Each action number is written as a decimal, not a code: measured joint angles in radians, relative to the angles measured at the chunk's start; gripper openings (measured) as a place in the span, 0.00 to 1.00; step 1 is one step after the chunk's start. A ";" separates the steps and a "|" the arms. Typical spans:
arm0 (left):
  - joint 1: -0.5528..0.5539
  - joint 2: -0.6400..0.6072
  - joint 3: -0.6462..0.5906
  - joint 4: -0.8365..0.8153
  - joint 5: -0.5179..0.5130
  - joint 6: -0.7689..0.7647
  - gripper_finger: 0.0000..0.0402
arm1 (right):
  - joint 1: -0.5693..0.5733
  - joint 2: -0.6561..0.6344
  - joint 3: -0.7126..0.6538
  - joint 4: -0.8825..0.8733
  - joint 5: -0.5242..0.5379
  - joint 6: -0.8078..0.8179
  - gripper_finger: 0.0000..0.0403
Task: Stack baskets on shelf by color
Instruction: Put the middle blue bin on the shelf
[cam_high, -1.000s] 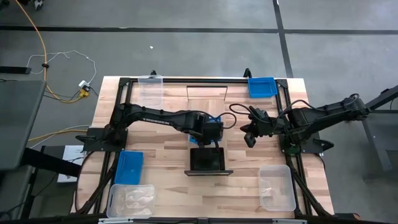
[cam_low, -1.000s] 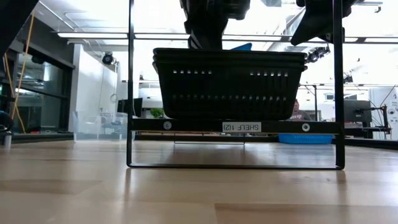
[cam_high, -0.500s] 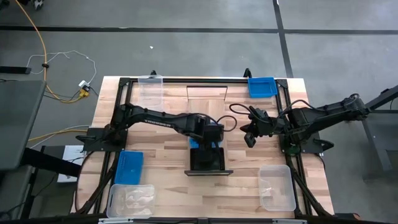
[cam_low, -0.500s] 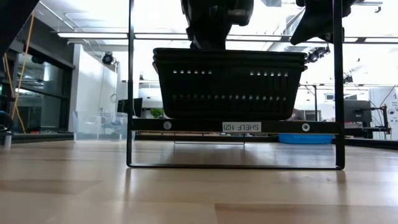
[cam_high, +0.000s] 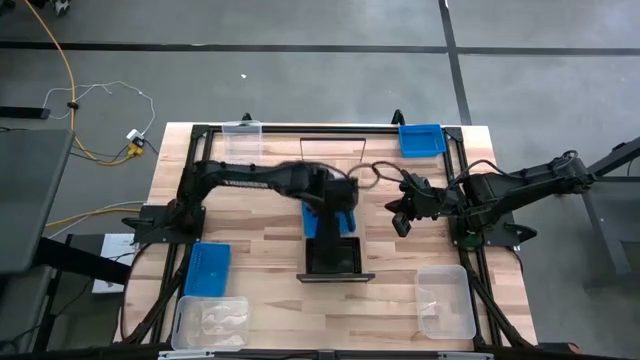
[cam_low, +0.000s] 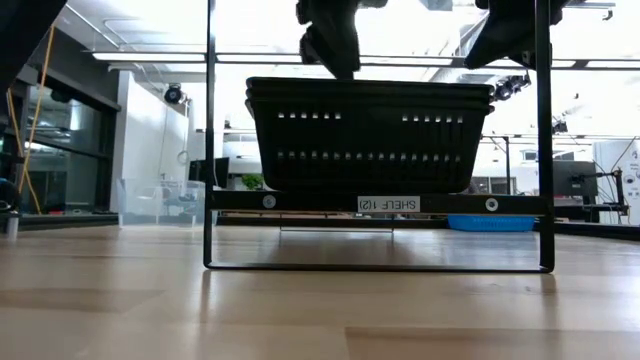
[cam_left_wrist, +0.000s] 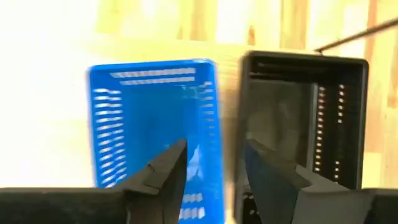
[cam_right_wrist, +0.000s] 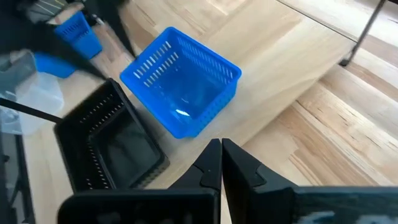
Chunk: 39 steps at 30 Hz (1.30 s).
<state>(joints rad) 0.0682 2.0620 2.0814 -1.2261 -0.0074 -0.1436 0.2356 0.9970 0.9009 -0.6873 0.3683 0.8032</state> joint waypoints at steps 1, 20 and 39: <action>0.008 -0.020 0.002 -0.011 -0.021 0.002 0.33 | 0.000 0.000 0.000 0.010 0.000 0.000 0.00; 0.028 -0.840 -0.832 0.485 -0.388 -0.320 0.00 | -0.084 0.230 0.001 0.313 -0.163 -0.131 0.00; 0.024 -0.536 -1.176 0.848 -0.089 -0.501 0.00 | -0.144 -0.026 0.001 0.025 -0.034 -0.086 0.00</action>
<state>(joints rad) 0.0925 1.5256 0.9055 -0.3782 -0.0967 -0.6442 0.0917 0.9706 0.9020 -0.6619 0.3342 0.7176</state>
